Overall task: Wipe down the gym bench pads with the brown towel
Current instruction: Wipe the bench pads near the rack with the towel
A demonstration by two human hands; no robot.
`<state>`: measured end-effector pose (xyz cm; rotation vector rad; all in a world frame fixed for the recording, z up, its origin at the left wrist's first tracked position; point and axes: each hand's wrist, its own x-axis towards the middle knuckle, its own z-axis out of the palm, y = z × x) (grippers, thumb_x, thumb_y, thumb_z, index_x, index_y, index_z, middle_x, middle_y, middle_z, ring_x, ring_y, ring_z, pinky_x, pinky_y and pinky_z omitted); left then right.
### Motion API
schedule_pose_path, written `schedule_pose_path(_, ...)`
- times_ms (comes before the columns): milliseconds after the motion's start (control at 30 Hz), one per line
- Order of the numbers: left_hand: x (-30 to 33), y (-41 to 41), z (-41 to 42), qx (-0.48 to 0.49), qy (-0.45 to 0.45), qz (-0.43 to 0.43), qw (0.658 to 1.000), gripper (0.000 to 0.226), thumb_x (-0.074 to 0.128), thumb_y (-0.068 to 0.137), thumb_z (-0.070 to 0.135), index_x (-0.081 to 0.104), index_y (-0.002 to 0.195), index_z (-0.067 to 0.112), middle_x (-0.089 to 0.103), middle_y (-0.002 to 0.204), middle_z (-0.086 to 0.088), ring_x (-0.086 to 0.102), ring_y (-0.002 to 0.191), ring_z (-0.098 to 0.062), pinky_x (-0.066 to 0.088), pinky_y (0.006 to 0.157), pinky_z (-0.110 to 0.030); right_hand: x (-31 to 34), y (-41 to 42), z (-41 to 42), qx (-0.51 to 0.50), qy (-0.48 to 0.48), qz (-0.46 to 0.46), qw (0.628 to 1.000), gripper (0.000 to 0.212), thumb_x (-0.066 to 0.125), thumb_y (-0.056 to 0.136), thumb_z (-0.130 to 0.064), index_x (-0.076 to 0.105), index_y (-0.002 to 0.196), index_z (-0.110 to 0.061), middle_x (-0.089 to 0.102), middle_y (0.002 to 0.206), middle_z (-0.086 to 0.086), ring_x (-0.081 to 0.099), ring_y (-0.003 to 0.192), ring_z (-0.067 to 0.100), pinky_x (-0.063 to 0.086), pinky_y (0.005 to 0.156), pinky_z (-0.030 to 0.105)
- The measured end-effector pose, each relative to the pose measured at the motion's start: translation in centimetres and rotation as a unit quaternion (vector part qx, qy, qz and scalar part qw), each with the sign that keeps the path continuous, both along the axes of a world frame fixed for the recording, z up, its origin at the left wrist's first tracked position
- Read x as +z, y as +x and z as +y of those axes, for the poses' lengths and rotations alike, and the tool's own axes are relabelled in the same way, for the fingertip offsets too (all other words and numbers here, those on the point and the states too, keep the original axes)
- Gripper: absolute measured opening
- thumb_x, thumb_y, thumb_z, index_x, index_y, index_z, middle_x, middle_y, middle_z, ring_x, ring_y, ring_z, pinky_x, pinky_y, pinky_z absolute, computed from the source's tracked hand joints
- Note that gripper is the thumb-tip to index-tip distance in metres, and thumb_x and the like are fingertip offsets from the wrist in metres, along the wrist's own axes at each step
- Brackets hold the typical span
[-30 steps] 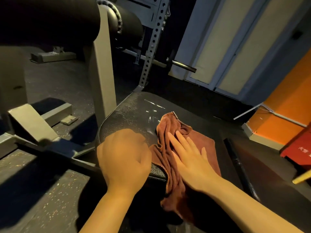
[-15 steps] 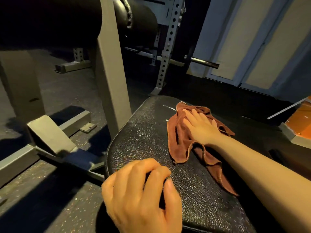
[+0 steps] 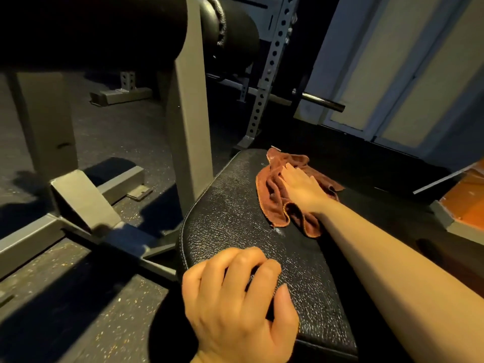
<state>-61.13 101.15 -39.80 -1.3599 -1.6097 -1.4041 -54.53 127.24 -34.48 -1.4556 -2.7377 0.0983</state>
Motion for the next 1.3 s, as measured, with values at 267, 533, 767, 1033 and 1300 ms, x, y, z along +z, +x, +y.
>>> schedule_pose_path(267, 0.9, -0.2, -0.8, -0.03, -0.043, 0.005, 0.999, 0.026, 0.051, 0.085, 0.032, 0.074, 0.083, 0.019, 0.068, 0.091, 0.002, 0.062, 0.087, -0.021, 0.034, 0.074, -0.033, -1.4, 2.8, -8.0, 0.017, -0.02, 0.008, 1.0, 0.061, 0.016, 0.101, -0.056, 0.013, 0.157, -0.031, 0.01, 0.165, 0.002, 0.007, 0.152, 0.026, 0.009, 0.119, 0.056)
schedule_pose_path(533, 1.7, -1.5, -2.2, -0.027, -0.081, -0.002, 0.996, 0.024, 0.053, 0.089, 0.028, 0.072, 0.091, 0.015, 0.065, 0.098, -0.002, 0.06, 0.093, -0.023, 0.033, 0.08, -0.032, -0.2, 8.8, -17.7, 0.087, -0.033, 0.089, 0.992, 0.061, 0.019, 0.097, -0.062, 0.018, 0.155, -0.042, 0.01, 0.163, -0.021, 0.004, 0.15, 0.002, 0.008, 0.123, 0.046)
schedule_pose_path(767, 1.7, -3.1, -1.5, -0.028, -0.068, -0.071, 0.995, 0.026, 0.049, 0.089, 0.032, 0.071, 0.09, 0.016, 0.064, 0.097, 0.0, 0.052, 0.098, -0.017, 0.023, 0.088, -0.029, 1.4, 7.0, -19.3, 0.001, -0.118, 0.123, 0.985, 0.057, 0.012, 0.099, -0.061, 0.024, 0.152, -0.043, 0.017, 0.162, -0.018, 0.007, 0.151, 0.008, 0.0, 0.122, 0.052)
schedule_pose_path(1033, 1.1, -2.8, -0.9, -0.048, -0.018, -0.072, 0.996, 0.029, 0.046, 0.086, 0.028, 0.071, 0.078, 0.016, 0.065, 0.089, 0.002, 0.057, 0.089, -0.017, 0.028, 0.086, -0.03, 0.7, 1.2, -8.7, -0.058, -0.042, 0.06, 0.996, 0.087, 0.01, 0.078, -0.081, 0.021, 0.153, -0.038, 0.02, 0.162, -0.001, 0.016, 0.149, 0.024, 0.01, 0.115, 0.065)
schedule_pose_path(1300, 0.4, -4.1, -0.4, -0.14, -0.042, -0.056, 0.988, 0.031, 0.027, 0.104, 0.045, 0.055, 0.095, 0.035, 0.052, 0.1, 0.018, 0.053, 0.093, -0.011, 0.039, 0.095, -0.026, 1.3, -2.8, -0.2, -0.028, -0.031, 0.047, 0.998, 0.095, 0.01, 0.071, -0.091, 0.025, 0.15, -0.041, 0.024, 0.16, -0.003, 0.02, 0.147, 0.024, 0.015, 0.113, 0.065)
